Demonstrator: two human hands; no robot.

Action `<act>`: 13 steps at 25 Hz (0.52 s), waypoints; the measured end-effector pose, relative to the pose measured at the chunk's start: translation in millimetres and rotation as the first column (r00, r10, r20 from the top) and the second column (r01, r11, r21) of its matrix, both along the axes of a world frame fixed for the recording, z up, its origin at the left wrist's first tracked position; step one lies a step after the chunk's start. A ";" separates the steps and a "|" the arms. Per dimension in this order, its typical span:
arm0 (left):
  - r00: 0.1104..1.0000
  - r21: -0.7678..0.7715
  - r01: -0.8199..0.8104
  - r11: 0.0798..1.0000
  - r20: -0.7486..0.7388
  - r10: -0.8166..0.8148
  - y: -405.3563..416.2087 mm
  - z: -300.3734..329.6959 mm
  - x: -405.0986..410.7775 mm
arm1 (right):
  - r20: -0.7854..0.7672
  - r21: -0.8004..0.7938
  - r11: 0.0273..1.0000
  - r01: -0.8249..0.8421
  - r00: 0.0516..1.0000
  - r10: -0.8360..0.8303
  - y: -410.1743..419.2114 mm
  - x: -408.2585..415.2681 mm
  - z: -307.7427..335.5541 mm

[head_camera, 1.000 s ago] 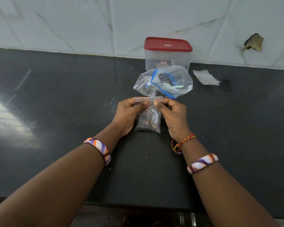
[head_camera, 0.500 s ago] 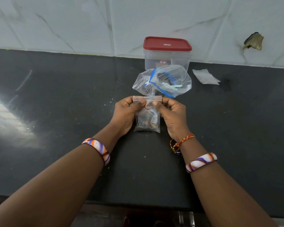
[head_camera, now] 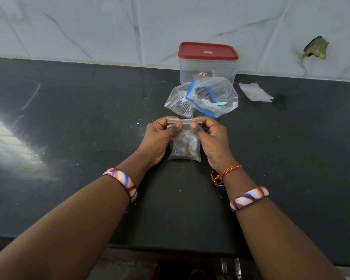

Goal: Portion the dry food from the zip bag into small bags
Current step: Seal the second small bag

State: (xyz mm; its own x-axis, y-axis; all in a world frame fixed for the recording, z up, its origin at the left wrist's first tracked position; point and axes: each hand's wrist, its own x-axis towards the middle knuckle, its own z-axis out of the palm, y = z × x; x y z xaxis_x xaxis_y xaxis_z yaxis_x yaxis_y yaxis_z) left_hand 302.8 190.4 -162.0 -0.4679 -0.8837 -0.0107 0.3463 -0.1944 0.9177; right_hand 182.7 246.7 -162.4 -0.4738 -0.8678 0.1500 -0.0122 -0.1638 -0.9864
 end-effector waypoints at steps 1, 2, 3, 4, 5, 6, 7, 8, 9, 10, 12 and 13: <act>1.000 -0.007 -0.003 1.000 -0.007 0.003 -0.7 -0.2 0.8 | 0.022 0.002 1.000 0.020 1.000 -0.020 0.4 0.0 0.5; 1.000 -0.010 -0.005 1.000 -0.016 0.005 -1.9 -0.8 1.6 | 0.054 0.004 0.999 0.037 0.998 -0.037 0.9 -0.1 1.1; 1.000 -0.006 -0.010 1.000 -0.026 0.009 -3.5 -1.7 2.9 | 0.085 0.008 0.999 0.041 0.995 -0.042 1.3 -0.2 1.6; 0.999 0.000 -0.018 1.000 -0.031 0.018 -4.9 -2.6 3.9 | 0.108 0.014 0.999 0.032 0.994 -0.034 1.6 -0.3 1.5; 0.999 0.004 -0.029 1.000 -0.031 0.029 -5.8 -3.2 4.6 | 0.116 0.022 1.000 0.018 0.993 -0.020 2.0 -0.1 1.4; 0.999 0.004 -0.034 0.999 -0.030 0.034 -6.0 -3.3 4.6 | 0.110 0.028 1.000 0.009 0.994 -0.012 2.1 0.0 1.2; 0.999 0.002 -0.032 0.999 -0.034 0.032 -5.6 -3.0 4.2 | 0.100 0.029 1.000 0.007 0.995 -0.010 2.3 0.2 1.2; 0.999 0.001 -0.023 1.000 -0.041 0.023 -4.6 -2.4 3.4 | 0.094 0.025 1.000 0.010 0.996 -0.013 2.1 0.3 1.1; 0.999 -0.001 -0.012 1.000 -0.049 0.012 -3.5 -1.3 2.9 | 0.093 0.020 1.000 0.014 0.996 -0.015 2.0 0.5 1.4; 0.999 -0.001 -0.004 1.000 -0.054 0.003 -2.6 -0.3 2.4 | 0.094 0.015 1.000 0.014 0.995 -0.015 2.1 0.7 2.0; 0.998 -0.002 0.014 1.000 -0.056 -0.014 -2.5 0.3 2.1 | 0.090 0.003 1.000 0.005 0.996 -0.006 2.3 0.6 2.9; 0.998 -0.003 0.026 1.000 -0.052 -0.026 -2.8 0.6 2.3 | 0.088 -0.002 1.000 -0.001 0.996 0.001 2.6 0.5 3.4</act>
